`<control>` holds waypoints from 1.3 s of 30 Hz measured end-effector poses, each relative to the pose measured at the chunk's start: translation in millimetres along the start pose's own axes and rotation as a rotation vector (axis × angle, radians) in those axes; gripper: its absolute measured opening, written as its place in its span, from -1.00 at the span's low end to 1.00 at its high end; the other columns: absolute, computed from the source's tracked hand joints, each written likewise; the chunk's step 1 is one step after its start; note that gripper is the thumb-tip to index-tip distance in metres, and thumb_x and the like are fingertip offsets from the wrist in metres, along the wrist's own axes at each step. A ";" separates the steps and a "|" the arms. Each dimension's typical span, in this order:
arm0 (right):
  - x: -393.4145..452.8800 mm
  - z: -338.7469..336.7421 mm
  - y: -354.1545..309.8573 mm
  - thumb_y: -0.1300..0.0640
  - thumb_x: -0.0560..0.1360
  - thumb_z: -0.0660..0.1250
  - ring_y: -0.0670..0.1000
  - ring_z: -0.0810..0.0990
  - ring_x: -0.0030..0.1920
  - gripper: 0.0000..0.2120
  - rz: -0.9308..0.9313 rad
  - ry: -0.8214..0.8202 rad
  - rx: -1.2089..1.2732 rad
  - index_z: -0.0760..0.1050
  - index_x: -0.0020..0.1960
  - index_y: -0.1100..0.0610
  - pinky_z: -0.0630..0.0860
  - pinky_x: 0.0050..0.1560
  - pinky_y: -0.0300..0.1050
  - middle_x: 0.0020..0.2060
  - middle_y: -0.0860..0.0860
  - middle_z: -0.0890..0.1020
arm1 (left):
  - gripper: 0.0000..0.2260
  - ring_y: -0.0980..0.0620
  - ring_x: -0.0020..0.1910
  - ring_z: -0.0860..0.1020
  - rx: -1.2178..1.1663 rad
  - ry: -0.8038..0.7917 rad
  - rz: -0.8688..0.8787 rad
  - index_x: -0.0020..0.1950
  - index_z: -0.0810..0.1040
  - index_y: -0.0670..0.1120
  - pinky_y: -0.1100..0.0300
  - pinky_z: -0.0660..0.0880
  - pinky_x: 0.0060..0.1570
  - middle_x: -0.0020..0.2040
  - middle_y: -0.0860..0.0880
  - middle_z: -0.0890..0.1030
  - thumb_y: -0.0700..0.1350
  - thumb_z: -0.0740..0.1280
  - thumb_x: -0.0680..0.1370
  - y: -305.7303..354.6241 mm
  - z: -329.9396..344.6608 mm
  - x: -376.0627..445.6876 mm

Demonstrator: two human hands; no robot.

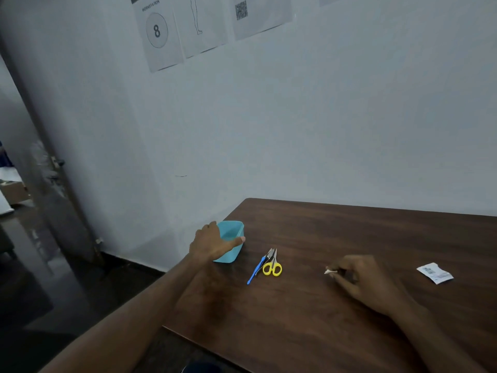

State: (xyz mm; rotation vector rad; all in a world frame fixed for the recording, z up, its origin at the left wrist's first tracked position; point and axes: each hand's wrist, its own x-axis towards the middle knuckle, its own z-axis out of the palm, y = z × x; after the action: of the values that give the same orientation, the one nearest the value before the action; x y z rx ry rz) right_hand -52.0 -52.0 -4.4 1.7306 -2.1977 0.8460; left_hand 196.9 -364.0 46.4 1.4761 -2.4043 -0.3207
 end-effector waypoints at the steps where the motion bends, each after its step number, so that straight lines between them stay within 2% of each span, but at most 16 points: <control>1: -0.3 0.9 0.7 -0.05 0.51 0.54 -0.35 0.54 -0.26 -0.59 -0.003 -0.001 0.012 0.41 -0.21 -0.51 0.29 -0.31 -0.46 -0.17 -0.48 0.56 | -0.08 -0.11 0.40 0.52 -0.059 -0.022 0.010 0.59 0.37 -0.10 0.01 0.54 0.32 0.50 -0.11 0.52 0.48 0.44 0.44 -1.7 4.7 1.2; 3: -0.4 3.1 1.6 -0.07 0.52 0.53 -0.33 0.55 -0.24 -0.62 -0.001 -0.002 0.038 0.45 -0.17 -0.52 0.40 -0.30 -0.36 -0.18 -0.44 0.58 | -0.19 -0.03 0.31 0.54 -0.146 -0.029 0.047 0.55 0.40 -0.08 0.10 0.53 0.25 0.46 -0.08 0.55 0.35 0.51 0.48 -2.2 9.1 0.8; 6: -0.5 3.3 3.0 -0.06 0.53 0.52 -0.29 0.59 -0.19 -0.65 0.011 -0.002 0.059 0.49 -0.14 -0.51 0.50 -0.26 -0.28 -0.17 -0.42 0.60 | -0.25 0.04 0.21 0.52 -0.185 -0.043 0.110 0.53 0.43 -0.05 0.19 0.48 0.14 0.42 -0.05 0.58 0.30 0.54 0.48 3.2 9.7 2.4; 10: 1.1 2.5 1.3 -0.06 0.53 0.53 -0.33 0.57 -0.19 -0.58 -0.007 0.002 0.042 0.43 -0.18 -0.56 0.33 -0.29 -0.41 -0.11 -0.51 0.56 | -0.20 -0.02 0.32 0.56 -0.226 -0.083 0.118 0.56 0.42 -0.02 0.15 0.54 0.22 0.45 -0.04 0.58 0.33 0.56 0.45 6.4 10.4 9.2; 12: 1.7 2.5 0.9 -0.06 0.52 0.53 -0.35 0.56 -0.21 -0.59 -0.009 0.005 0.046 0.43 -0.19 -0.54 0.31 -0.28 -0.43 -0.13 -0.51 0.56 | -0.13 -0.05 0.38 0.54 -0.222 -0.088 0.110 0.60 0.38 -0.02 0.10 0.53 0.29 0.50 -0.05 0.54 0.37 0.54 0.43 7.8 7.4 10.2; 15: 1.7 1.7 3.0 -0.06 0.53 0.51 -0.34 0.54 -0.24 -0.60 0.002 0.018 0.062 0.42 -0.17 -0.55 0.34 -0.28 -0.37 -0.16 -0.50 0.56 | 0.02 -0.19 0.62 0.32 -0.100 0.040 0.120 0.72 0.17 0.08 -0.18 0.34 0.53 0.66 -0.04 0.36 0.50 0.44 0.41 13.4 -1.9 3.0; 17: 1.3 2.1 3.6 -0.05 0.53 0.51 -0.34 0.53 -0.26 -0.58 0.000 0.029 0.075 0.43 -0.16 -0.57 0.36 -0.30 -0.29 -0.20 -0.45 0.56 | -0.14 -0.17 0.60 0.32 -0.054 0.218 0.241 0.69 0.26 0.15 -0.22 0.34 0.49 0.61 0.01 0.44 0.48 0.39 0.48 15.3 -8.7 -10.4; 20: 1.6 2.5 2.8 -0.01 0.51 0.55 -0.36 0.51 -0.29 -0.52 -0.014 0.044 0.067 0.41 -0.17 -0.58 0.27 -0.33 -0.35 -0.21 -0.46 0.55 | -0.55 -0.02 0.27 0.54 -0.012 0.410 0.587 0.41 0.54 0.15 -0.06 0.56 0.21 0.24 0.11 0.64 0.26 0.41 0.55 15.3 -11.2 -43.4; 22: 2.5 5.3 4.8 -0.01 0.51 0.55 -0.33 0.53 -0.29 -0.56 -0.012 0.053 0.068 0.44 -0.15 -0.55 0.32 -0.33 -0.34 -0.18 -0.48 0.55 | -0.71 0.14 0.11 0.54 -0.025 0.371 0.709 0.29 0.56 0.18 0.12 0.57 0.07 0.11 0.20 0.61 0.15 0.44 0.58 13.4 -4.1 -67.3; 23: 2.1 6.8 6.0 -0.02 0.52 0.53 -0.31 0.54 -0.28 -0.65 -0.005 0.048 0.077 0.51 -0.11 -0.50 0.41 -0.32 -0.29 -0.19 -0.47 0.56 | -0.74 0.20 0.08 0.52 -0.013 0.315 0.724 0.27 0.57 0.19 0.19 0.57 0.03 0.08 0.23 0.58 0.15 0.43 0.60 11.6 0.9 -77.0; 25: 1.9 12.7 11.5 -0.07 0.54 0.49 -0.27 0.57 -0.25 -0.87 -0.006 0.037 0.096 0.64 -0.01 -0.32 0.59 -0.25 -0.11 -0.22 -0.41 0.57 | -0.72 0.24 0.03 0.50 0.023 0.192 0.705 0.26 0.57 0.19 0.22 0.58 -0.01 0.03 0.25 0.55 0.24 0.39 0.60 4.8 13.4 -87.0; 26: 2.3 14.7 13.8 -0.08 0.55 0.48 -0.25 0.58 -0.23 -0.91 -0.007 0.039 0.099 0.66 0.01 -0.27 0.62 -0.22 -0.04 -0.22 -0.38 0.58 | -0.68 0.25 0.00 0.50 0.033 0.137 0.672 0.26 0.57 0.19 0.24 0.58 -0.03 0.01 0.25 0.55 0.30 0.37 0.59 1.0 19.3 -88.6; 29: 1.8 11.7 10.8 -0.05 0.54 0.50 -0.26 0.59 -0.24 -0.82 0.000 0.038 0.092 0.61 -0.07 -0.36 0.59 -0.24 -0.10 -0.24 -0.38 0.58 | -0.63 0.23 -0.09 0.55 0.029 0.051 0.554 0.21 0.62 0.16 0.30 0.57 -0.10 -0.04 0.23 0.58 0.37 0.39 0.55 -8.4 27.5 -90.9; 31: 1.0 10.0 10.0 -0.02 0.53 0.51 -0.31 0.54 -0.26 -0.72 0.006 0.041 0.079 0.54 -0.13 -0.43 0.47 -0.27 -0.22 -0.26 -0.40 0.56 | -0.71 0.21 -0.14 0.57 0.026 0.049 0.508 0.11 0.68 0.14 0.31 0.58 -0.13 -0.09 0.21 0.60 0.30 0.44 0.56 -8.2 27.9 -92.2; 34: -0.3 7.8 6.4 0.00 0.54 0.51 -0.33 0.53 -0.26 -0.88 0.011 0.012 0.060 0.68 -0.04 -0.25 0.37 -0.26 -0.35 -0.27 -0.38 0.55 | -0.86 0.18 -0.18 0.60 0.038 0.035 0.423 -0.02 0.71 0.09 0.17 0.65 -0.13 -0.21 0.18 0.64 0.13 0.49 0.58 -6.4 27.8 -88.7; 39: -2.0 4.2 3.7 -0.02 0.56 0.49 -0.31 0.49 -0.28 -0.96 -0.002 0.008 0.050 0.70 -0.03 -0.16 0.36 -0.28 -0.29 -0.29 -0.34 0.54 | -0.92 0.12 -0.16 0.65 0.067 0.034 0.340 -0.02 0.72 0.04 0.03 0.70 -0.07 -0.20 0.16 0.67 0.03 0.47 0.59 -4.0 33.0 -85.9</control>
State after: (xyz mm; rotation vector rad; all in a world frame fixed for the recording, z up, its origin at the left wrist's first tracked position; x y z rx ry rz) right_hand -54.3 -52.2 -9.9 1.7478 -2.1875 0.9131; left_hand 224.7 -287.9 2.6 1.0586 -2.6014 -0.1359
